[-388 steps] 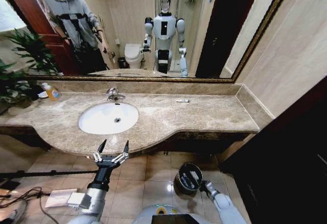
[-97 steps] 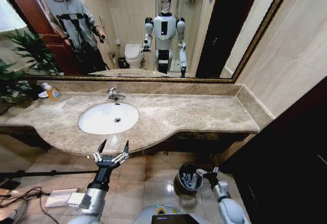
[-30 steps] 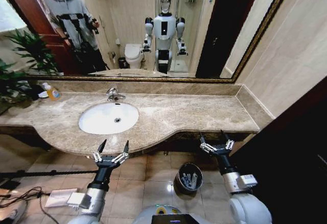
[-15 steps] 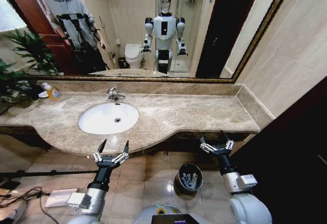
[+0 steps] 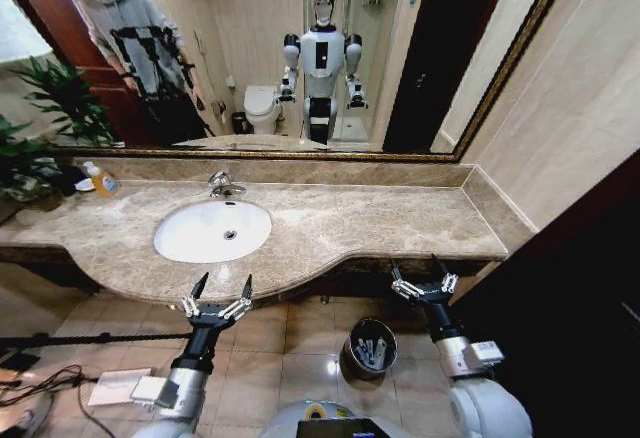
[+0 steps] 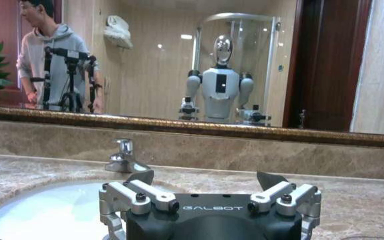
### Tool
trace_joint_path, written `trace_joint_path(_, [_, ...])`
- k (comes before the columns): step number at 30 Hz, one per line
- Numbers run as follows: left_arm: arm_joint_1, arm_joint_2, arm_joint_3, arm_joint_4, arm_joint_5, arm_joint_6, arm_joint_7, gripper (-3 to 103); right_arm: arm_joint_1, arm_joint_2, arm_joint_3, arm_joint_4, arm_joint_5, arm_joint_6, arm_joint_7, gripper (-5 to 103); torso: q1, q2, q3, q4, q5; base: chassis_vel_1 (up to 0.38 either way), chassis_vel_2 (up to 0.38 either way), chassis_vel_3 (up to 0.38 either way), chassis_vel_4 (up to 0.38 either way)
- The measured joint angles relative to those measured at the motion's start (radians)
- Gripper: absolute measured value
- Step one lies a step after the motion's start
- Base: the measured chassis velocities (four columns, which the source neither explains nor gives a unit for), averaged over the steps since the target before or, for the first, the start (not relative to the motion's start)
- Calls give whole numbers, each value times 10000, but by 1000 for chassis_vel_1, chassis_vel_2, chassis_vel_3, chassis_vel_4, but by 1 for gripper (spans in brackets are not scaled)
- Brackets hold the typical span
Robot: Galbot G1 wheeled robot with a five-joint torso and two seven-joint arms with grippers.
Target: Pick up the trash from the sink and place it in the trash bin.
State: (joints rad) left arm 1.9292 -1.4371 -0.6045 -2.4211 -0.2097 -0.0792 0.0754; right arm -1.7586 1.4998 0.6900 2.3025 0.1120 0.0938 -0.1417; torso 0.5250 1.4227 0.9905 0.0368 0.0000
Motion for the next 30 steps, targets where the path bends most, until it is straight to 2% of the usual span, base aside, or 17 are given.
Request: trace_joint_path(30, [0, 0, 0, 0, 0, 0, 0, 100, 0, 0, 0, -1, -2, 7, 4, 100, 0, 0, 0, 0, 0, 0, 0, 0, 0])
